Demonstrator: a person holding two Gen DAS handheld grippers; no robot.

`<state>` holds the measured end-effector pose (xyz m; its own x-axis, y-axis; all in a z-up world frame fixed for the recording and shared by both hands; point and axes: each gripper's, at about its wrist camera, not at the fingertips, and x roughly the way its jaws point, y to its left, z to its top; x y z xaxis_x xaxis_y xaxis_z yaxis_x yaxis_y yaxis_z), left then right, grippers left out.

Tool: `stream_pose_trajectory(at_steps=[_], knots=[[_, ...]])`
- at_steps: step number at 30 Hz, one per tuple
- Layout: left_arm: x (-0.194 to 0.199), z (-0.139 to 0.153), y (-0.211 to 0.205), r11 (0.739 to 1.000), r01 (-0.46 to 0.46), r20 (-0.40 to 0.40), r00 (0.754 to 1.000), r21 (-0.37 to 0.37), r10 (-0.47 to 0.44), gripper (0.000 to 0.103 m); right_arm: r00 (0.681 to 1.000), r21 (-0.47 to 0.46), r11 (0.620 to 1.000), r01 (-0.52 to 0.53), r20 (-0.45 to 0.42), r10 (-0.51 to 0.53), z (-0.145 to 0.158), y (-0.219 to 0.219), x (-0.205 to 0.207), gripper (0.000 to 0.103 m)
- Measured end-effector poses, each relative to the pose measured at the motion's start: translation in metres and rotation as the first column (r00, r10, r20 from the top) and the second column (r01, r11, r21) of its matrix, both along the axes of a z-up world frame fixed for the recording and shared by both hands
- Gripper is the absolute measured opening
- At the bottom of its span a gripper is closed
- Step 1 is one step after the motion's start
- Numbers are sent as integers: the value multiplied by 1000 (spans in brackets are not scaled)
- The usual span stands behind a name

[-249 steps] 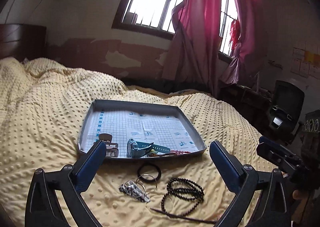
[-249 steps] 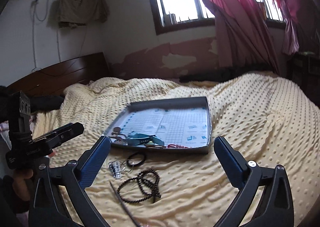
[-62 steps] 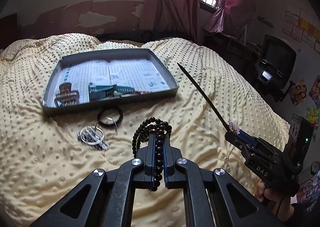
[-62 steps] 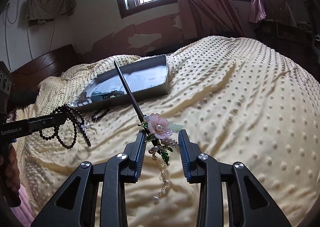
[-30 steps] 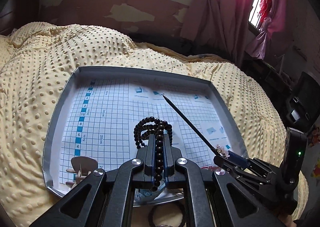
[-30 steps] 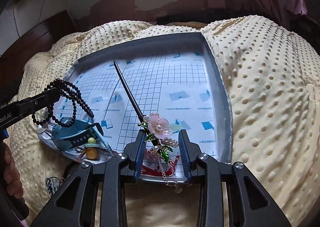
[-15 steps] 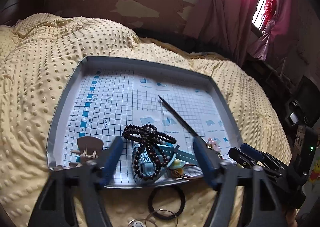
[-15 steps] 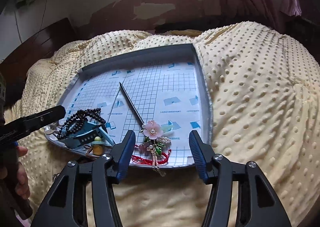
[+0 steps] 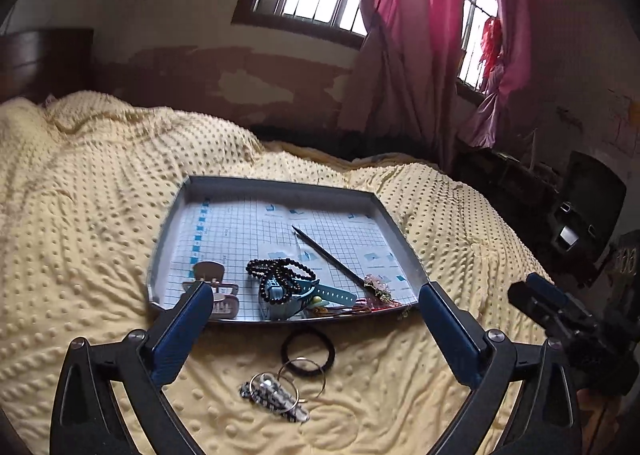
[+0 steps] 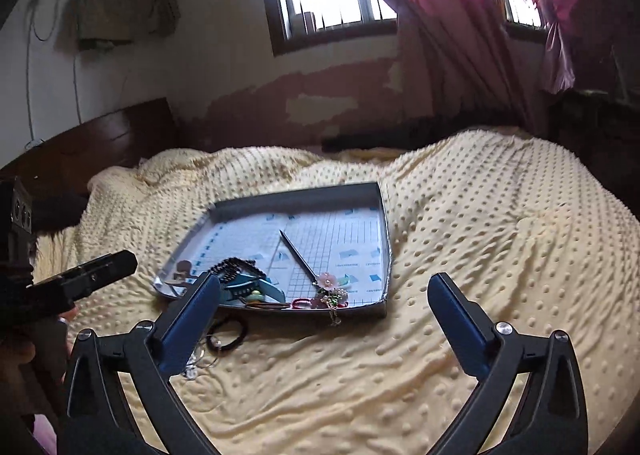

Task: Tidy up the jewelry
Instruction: 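Withdraw both tools from the tray toward the items left on the quilt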

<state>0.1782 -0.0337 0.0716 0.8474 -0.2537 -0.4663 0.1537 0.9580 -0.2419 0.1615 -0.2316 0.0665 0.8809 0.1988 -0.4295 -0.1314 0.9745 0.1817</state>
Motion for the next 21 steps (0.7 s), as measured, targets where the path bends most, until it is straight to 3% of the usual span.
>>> stream_pose_trajectory(at_steps=[11, 21], knots=[[-94, -3, 9, 999, -19, 107, 994, 33, 16, 103, 992, -34, 999, 9, 126, -5, 7, 9, -93, 102], [-162, -19, 24, 993, -74, 192, 980, 87, 56, 103, 989, -26, 1000, 15, 144, -11, -11, 18, -155, 102]])
